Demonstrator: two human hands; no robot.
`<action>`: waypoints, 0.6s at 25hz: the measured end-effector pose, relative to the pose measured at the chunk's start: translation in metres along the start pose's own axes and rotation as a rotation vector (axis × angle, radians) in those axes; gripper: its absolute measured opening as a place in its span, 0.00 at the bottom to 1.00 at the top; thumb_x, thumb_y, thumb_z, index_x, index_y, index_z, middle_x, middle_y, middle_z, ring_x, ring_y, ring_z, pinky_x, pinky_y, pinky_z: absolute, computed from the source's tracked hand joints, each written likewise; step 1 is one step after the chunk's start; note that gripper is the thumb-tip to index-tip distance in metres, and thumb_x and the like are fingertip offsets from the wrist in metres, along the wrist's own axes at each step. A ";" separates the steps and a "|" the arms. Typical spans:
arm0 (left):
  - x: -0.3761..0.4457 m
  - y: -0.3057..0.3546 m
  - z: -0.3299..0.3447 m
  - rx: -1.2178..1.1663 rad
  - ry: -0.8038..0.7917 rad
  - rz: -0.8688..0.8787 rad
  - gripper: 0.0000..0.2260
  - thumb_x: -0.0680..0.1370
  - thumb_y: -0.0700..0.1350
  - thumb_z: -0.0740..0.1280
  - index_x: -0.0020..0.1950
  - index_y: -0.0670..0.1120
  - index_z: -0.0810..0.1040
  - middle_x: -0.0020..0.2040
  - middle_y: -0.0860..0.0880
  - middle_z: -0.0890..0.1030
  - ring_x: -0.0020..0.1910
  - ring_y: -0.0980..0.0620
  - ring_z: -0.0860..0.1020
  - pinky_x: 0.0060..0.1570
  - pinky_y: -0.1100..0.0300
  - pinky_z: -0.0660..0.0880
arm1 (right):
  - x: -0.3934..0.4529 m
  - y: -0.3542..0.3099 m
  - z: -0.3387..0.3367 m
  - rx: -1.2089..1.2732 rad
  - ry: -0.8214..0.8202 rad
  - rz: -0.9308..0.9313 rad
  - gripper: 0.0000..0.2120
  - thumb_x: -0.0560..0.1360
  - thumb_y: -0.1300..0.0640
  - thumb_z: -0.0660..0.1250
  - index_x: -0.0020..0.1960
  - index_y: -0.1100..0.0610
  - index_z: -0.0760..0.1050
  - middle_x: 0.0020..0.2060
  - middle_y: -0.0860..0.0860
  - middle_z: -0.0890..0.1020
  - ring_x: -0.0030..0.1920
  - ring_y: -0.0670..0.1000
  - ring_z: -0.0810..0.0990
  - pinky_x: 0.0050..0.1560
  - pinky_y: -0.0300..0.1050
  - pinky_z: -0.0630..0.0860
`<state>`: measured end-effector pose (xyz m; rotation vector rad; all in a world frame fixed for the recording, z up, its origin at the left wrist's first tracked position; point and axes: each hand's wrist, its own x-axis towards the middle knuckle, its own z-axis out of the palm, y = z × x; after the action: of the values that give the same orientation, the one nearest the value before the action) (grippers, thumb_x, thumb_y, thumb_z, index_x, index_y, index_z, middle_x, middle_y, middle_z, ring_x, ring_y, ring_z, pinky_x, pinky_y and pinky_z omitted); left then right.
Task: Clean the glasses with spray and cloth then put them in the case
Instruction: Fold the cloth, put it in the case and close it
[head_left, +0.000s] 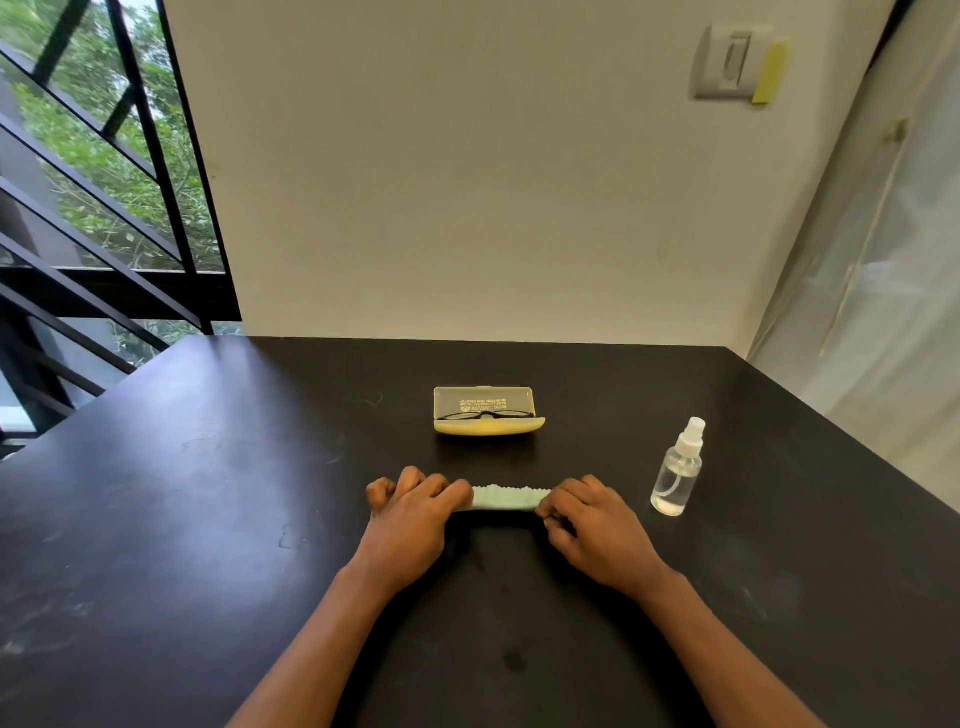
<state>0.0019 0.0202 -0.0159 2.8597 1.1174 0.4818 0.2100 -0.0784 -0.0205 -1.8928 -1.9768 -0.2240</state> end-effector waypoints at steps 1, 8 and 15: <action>0.000 -0.002 0.000 -0.032 -0.009 0.004 0.14 0.80 0.43 0.56 0.61 0.57 0.69 0.62 0.56 0.71 0.62 0.53 0.63 0.51 0.56 0.53 | 0.001 0.001 -0.001 0.048 -0.010 0.028 0.07 0.73 0.53 0.61 0.48 0.49 0.76 0.44 0.44 0.79 0.41 0.44 0.70 0.39 0.39 0.66; 0.005 -0.006 -0.001 -0.366 -0.037 -0.148 0.07 0.76 0.48 0.63 0.44 0.60 0.69 0.47 0.61 0.73 0.53 0.57 0.67 0.53 0.55 0.61 | 0.008 0.005 -0.003 0.373 -0.067 0.271 0.07 0.75 0.56 0.67 0.52 0.50 0.78 0.46 0.43 0.79 0.46 0.41 0.72 0.42 0.28 0.67; 0.023 0.001 -0.005 -0.600 -0.015 -0.377 0.03 0.78 0.46 0.62 0.50 0.53 0.70 0.44 0.55 0.74 0.41 0.61 0.70 0.38 0.68 0.58 | 0.024 0.002 -0.009 0.678 -0.075 0.617 0.04 0.75 0.58 0.66 0.49 0.53 0.78 0.39 0.48 0.79 0.38 0.43 0.75 0.36 0.32 0.69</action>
<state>0.0166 0.0345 -0.0044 2.0860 1.2143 0.6345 0.2131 -0.0594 -0.0031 -1.9133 -1.1775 0.6142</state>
